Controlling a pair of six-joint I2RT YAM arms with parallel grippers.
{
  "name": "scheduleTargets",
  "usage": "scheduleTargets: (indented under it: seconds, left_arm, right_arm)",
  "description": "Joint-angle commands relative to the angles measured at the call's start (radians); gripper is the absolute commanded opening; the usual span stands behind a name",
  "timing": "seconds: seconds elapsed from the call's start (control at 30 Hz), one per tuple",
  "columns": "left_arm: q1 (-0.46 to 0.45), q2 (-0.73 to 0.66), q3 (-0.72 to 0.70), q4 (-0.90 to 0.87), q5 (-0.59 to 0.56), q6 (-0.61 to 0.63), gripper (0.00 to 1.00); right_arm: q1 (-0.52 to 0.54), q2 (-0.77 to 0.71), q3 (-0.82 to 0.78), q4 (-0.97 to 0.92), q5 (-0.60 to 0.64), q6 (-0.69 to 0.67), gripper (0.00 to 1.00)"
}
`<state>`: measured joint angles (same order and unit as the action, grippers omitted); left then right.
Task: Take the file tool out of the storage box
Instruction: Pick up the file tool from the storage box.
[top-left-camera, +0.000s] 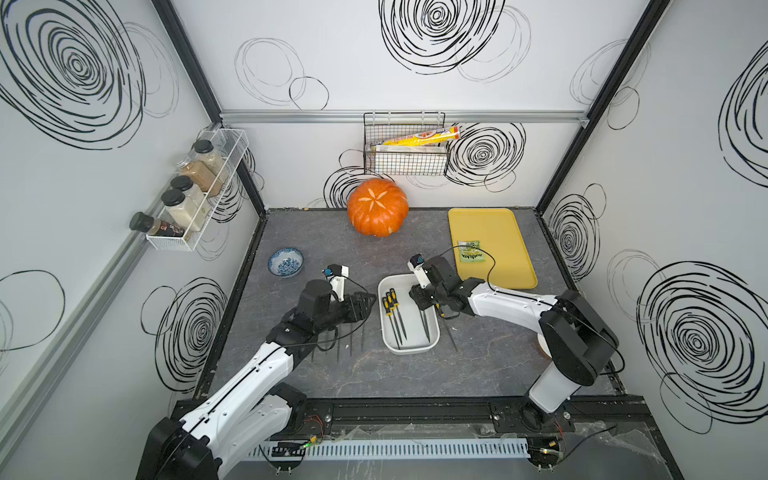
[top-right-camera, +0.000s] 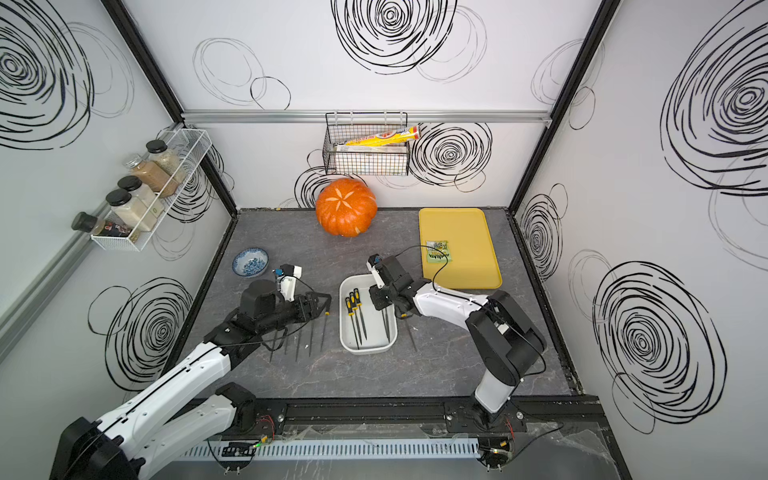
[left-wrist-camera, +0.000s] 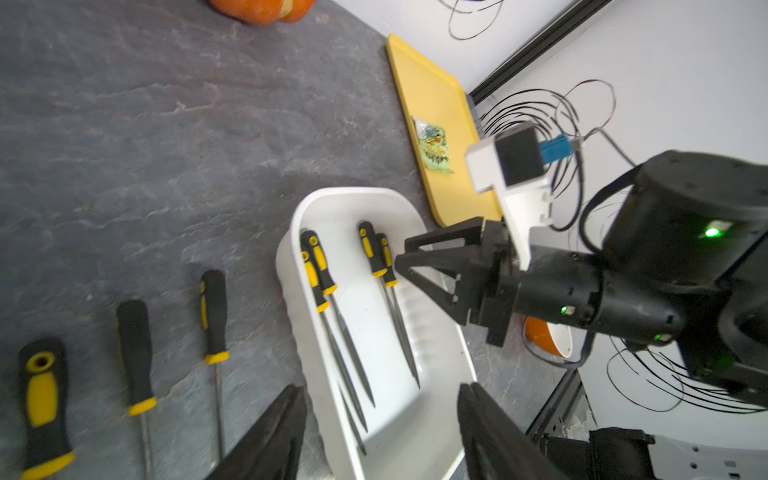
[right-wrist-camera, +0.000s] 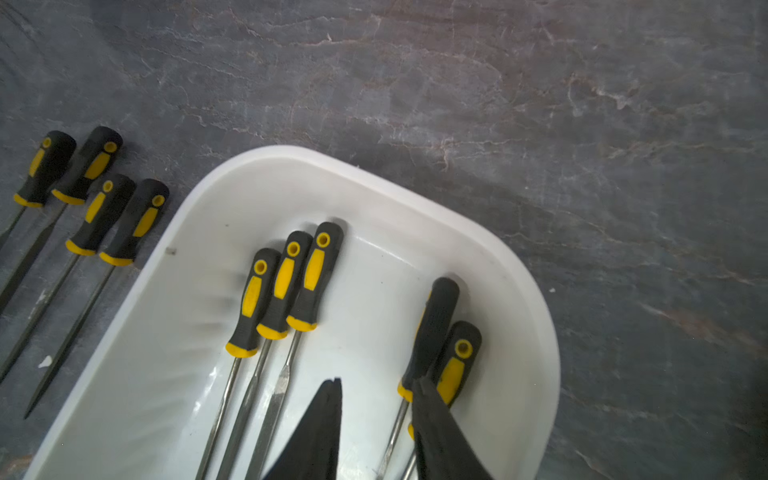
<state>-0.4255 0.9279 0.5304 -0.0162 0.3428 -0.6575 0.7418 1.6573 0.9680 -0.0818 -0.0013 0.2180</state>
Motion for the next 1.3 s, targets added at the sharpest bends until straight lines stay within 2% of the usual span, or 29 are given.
scheduleTargets:
  seconds: [0.0,0.07,0.13,0.17,0.2,0.3,0.43,0.6,0.7,0.93,1.27]
  left_arm:
    - [-0.073,0.080,0.086,0.069,-0.023,0.005,0.65]
    - [-0.148,0.160,0.161,0.034,-0.087,0.018,0.64]
    - [-0.196,0.255,0.238,-0.010,-0.149,0.022,0.63]
    - [-0.209,0.308,0.277,-0.030,-0.156,0.025,0.59]
    - [-0.219,0.360,0.311,-0.046,-0.162,0.023,0.54]
    - [-0.256,0.541,0.424,-0.126,-0.220,0.023,0.52]
    - [-0.279,0.737,0.533,-0.191,-0.269,0.028,0.49]
    - [-0.279,0.841,0.573,-0.175,-0.299,0.025,0.46]
    - [-0.282,0.880,0.607,-0.180,-0.301,0.020,0.46]
    - [-0.288,0.992,0.674,-0.201,-0.325,0.019,0.46]
    - [-0.286,1.049,0.697,-0.192,-0.325,0.025,0.45]
  right_arm:
    - [0.007,-0.122,-0.031,-0.031,0.150,0.046,0.35]
    - [-0.013,-0.256,-0.093,-0.005,0.190,0.070,0.37]
    - [-0.056,-0.378,-0.173,0.061,0.170,0.089,0.39]
    - [-0.085,-0.437,-0.214,0.080,0.140,0.099,0.41]
    - [-0.107,-0.468,-0.241,0.082,0.120,0.113,0.40]
    - [-0.139,-0.509,-0.273,0.022,0.103,0.123,0.40]
    - [-0.144,-0.470,-0.316,0.020,0.076,0.141,0.38]
    - [-0.145,-0.286,-0.249,-0.034,-0.033,0.128,0.36]
    - [-0.145,-0.233,-0.243,-0.004,-0.119,0.114,0.34]
    - [-0.144,-0.241,-0.278,0.049,-0.167,0.139,0.33]
    - [-0.144,-0.237,-0.290,0.062,-0.178,0.147,0.33]
